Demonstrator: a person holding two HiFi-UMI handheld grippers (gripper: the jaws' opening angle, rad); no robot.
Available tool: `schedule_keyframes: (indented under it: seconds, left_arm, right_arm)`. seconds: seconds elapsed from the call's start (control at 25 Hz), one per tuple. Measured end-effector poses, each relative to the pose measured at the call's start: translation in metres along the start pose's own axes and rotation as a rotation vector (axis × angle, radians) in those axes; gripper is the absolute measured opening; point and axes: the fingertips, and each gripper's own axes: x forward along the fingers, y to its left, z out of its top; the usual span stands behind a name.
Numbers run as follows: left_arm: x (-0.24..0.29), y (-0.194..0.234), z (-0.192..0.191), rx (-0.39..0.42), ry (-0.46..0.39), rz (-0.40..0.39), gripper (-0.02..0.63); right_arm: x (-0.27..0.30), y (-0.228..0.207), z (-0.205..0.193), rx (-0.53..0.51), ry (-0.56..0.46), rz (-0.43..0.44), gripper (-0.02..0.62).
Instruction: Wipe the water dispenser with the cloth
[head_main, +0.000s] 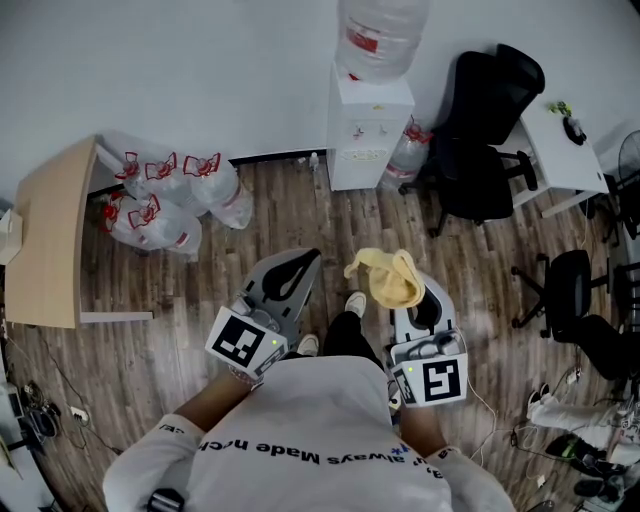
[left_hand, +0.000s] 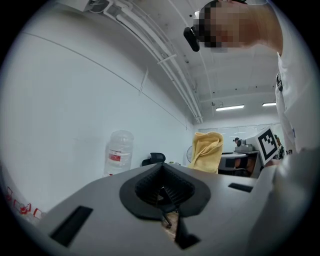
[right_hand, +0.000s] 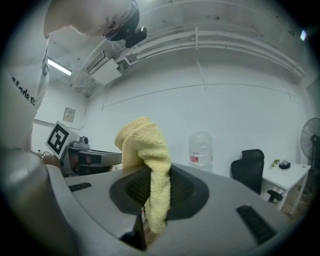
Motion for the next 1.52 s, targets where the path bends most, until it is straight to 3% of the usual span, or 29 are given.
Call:
schedule_keyframes:
  seconds: [0.68, 0.92, 1.52]
  left_arm:
    - [0.139, 0.014, -0.009, 0.001, 0.011, 0.036, 0.017]
    - [0.179, 0.029, -0.007, 0.021, 0.017, 0.083, 0.017]
    - [0.257, 0.023, -0.015, 0.014, 0.030, 0.093, 0.017]
  right_arm:
    - [0.065, -0.122, -0.003, -0.003, 0.019, 0.056, 0.063]
    - [0.082, -0.162, -0.008, 0.011, 0.029, 0.077, 0.063]
    - [0.113, -0.228, -0.011, 0.005, 0.046, 0.133, 0.063]
